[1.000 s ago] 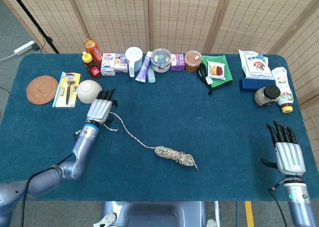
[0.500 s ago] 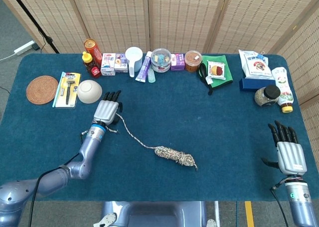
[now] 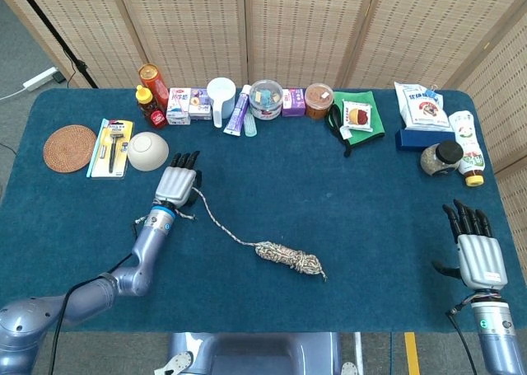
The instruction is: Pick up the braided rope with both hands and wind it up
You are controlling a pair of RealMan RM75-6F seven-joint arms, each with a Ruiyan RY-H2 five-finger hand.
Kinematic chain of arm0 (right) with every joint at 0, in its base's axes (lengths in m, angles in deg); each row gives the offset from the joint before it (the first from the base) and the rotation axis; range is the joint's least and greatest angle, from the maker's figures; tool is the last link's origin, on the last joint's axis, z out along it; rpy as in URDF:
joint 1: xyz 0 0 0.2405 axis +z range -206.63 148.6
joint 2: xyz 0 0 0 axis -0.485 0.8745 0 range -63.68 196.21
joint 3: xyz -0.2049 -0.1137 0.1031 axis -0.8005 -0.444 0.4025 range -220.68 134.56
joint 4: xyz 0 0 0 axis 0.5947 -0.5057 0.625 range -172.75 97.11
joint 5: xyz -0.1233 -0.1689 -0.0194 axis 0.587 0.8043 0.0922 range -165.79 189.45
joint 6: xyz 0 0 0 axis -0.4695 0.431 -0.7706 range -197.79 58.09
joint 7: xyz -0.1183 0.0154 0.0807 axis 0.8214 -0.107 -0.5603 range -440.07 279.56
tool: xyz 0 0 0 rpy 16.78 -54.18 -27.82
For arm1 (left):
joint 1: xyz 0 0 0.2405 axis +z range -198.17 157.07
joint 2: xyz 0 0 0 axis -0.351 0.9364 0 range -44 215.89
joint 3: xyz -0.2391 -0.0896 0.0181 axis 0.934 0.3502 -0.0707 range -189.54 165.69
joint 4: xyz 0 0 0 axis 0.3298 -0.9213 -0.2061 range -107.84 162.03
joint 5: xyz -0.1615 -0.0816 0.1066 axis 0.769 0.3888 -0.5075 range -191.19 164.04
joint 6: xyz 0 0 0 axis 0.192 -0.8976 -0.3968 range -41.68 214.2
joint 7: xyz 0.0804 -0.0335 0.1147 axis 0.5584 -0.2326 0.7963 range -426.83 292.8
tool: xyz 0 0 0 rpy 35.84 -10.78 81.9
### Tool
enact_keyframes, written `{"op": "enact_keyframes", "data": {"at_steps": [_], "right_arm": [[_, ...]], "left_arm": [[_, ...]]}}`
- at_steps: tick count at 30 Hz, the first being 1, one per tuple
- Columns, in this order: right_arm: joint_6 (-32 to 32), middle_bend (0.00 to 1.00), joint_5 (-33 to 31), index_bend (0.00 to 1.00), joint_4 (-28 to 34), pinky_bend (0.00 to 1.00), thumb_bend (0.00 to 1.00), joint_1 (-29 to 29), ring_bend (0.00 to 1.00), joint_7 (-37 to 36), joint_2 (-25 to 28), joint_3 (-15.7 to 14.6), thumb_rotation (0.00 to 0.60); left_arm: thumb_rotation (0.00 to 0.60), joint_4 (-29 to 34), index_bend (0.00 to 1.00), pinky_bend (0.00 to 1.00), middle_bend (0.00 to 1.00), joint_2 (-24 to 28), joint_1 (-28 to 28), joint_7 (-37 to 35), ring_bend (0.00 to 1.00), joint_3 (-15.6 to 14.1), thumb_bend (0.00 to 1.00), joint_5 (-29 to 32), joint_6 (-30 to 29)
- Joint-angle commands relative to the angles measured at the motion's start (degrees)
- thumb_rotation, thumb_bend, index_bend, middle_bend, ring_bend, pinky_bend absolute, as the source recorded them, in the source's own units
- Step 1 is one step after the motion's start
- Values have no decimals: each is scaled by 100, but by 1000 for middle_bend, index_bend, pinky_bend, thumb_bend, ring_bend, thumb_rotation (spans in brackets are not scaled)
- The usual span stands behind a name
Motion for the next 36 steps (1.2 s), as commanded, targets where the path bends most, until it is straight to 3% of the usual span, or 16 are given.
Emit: {"op": "enact_keyframes", "data": {"at_steps": [1,23,36], "right_arm": [[-14,0,-2,0,0,0,0,4,0,-5,-1,-5,600],[-29,0,13,0,5,0,0,15,0,-49,13,-19,600],[-287,0,444,0,50,0,0,261,0,-265,-10,-149,600]], "left_arm": [[600,-15,522,0,0,-1,-7,4,0,9,343,42,21],[600,135,569,0,0,106,-5,45,0,-10,370,90,-61],[600,1726,571,0,0,1173,119,283,0,59,370,-208,-642]]}}
